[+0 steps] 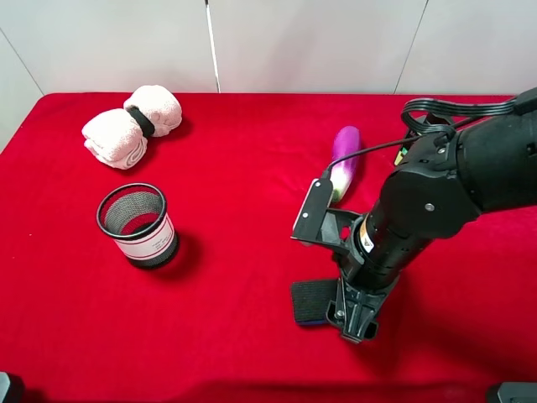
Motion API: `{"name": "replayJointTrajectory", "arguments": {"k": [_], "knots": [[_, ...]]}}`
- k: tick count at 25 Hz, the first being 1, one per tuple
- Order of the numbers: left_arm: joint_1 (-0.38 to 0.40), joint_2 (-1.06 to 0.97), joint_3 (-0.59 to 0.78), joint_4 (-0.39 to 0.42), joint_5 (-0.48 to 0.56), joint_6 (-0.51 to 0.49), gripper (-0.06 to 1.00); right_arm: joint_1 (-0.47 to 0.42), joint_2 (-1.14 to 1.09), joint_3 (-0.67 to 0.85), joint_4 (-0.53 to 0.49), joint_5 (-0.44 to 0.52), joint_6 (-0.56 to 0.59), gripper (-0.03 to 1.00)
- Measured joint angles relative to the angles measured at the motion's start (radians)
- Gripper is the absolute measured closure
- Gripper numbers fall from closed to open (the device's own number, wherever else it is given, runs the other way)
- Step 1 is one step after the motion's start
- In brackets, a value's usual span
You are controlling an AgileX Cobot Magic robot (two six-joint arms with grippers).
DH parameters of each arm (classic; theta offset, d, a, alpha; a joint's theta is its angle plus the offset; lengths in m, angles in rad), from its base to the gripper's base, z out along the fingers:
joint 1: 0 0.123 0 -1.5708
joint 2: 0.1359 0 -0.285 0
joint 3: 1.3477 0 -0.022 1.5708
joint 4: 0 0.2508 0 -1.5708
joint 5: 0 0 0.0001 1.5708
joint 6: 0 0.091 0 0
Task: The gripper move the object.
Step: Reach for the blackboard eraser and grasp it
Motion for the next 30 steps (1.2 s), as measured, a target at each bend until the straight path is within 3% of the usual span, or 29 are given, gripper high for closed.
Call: {"name": "replayJointTrajectory", "arguments": {"k": [22,30], "knots": [[0.0,0.0,0.0,0.0,0.0,0.0,-0.04,0.0,0.059,0.0,-0.007,-0.02,0.034,0.28],[0.0,0.0,0.0,0.0,0.0,0.0,-0.04,0.0,0.059,0.0,-0.008,-0.017,0.034,0.44]]}}
